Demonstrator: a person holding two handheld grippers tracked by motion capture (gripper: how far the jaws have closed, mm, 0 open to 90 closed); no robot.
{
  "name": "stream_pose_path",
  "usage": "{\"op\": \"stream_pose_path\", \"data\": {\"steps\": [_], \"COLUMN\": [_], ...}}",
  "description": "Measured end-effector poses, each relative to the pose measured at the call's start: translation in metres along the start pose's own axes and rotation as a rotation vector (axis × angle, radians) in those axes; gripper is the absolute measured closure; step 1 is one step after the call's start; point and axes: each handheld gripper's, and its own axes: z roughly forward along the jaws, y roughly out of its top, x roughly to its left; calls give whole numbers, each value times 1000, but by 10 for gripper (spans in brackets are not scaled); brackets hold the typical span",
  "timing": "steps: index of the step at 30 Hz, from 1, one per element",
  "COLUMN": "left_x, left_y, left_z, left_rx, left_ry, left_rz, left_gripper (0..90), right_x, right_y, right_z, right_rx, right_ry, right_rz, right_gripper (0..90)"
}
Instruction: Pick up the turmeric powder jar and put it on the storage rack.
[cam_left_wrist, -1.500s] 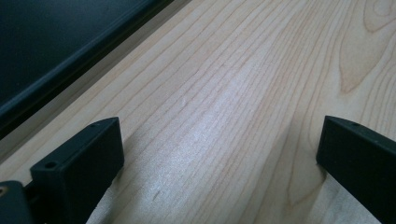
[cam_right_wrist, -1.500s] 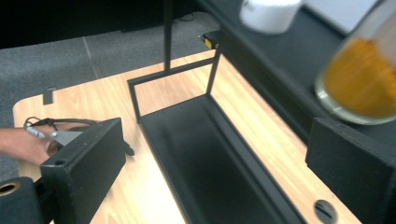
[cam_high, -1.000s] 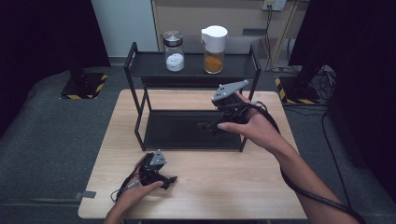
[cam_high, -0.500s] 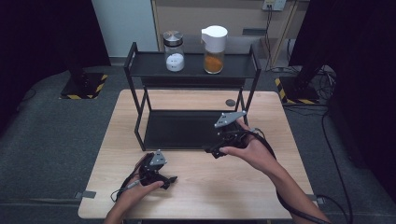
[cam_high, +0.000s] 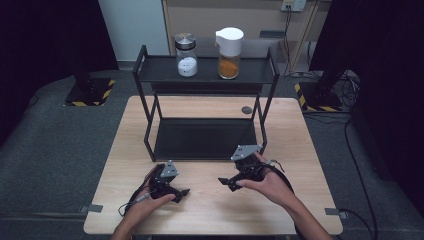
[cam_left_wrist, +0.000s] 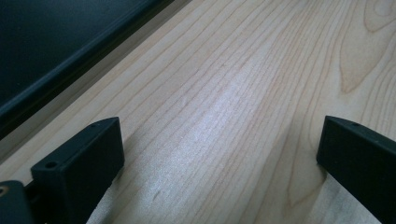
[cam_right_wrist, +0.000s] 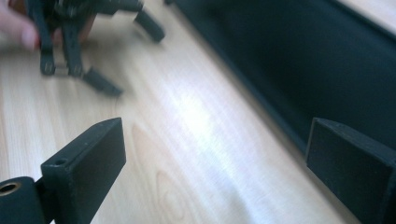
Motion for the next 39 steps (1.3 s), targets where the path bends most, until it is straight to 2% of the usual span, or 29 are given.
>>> {"op": "stream_pose_path", "data": {"steps": [3,6,11,19,32,37,39], "left_x": [0,0,0,-1,-1,-1,-1], "left_y": [0,0,0,0,0,0,0], "left_z": [0,0,0,0,0,0,0], "left_rx": [0,0,0,0,0,0,0], "left_ry": [1,1,1,4,4,5,5], "left_rz": [-1,-1,-2,-4,-4,-4,-5], "left_gripper": [0,0,0,0,0,0,0], "right_x": [5,6,9,5,-11,-20,-24], "right_y": [-10,-22,-42,-62,-93,-103,-107], "right_z": [7,11,14,7,-18,-26,-29], "right_rx": [33,42,76,83,90,83,73], "right_ry": [15,20,-5,-39,-110,-143,-162], "right_rz": [-27,-24,-19,0,73,116,150], "right_gripper": [58,58,58,58,58,58,58]}}
